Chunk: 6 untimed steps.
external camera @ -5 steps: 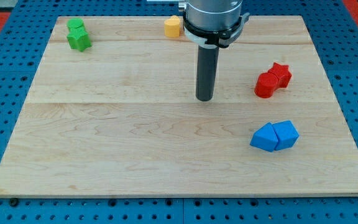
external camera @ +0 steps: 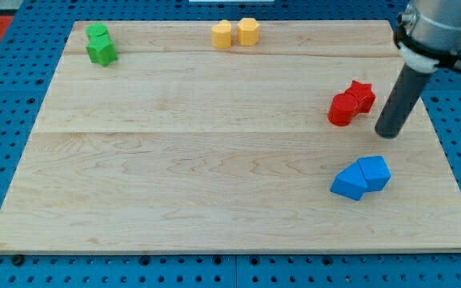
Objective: Separate the red star from the red circle and place it below the yellow hexagon
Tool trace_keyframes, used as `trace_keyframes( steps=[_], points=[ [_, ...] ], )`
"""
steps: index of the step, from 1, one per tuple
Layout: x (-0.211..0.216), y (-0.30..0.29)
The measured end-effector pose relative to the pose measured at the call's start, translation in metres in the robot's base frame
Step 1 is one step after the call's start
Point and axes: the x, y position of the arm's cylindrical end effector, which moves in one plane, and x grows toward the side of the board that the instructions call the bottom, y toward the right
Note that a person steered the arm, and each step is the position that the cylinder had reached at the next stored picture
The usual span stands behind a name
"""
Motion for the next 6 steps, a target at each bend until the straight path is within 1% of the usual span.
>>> trace_keyframes(
  steps=[1,3,4,5,6],
  points=[
    [-0.037,-0.004],
    [-0.086,-0.132],
    [-0.096,-0.122],
    [-0.097,-0.072],
    [-0.13,-0.018]
  ],
)
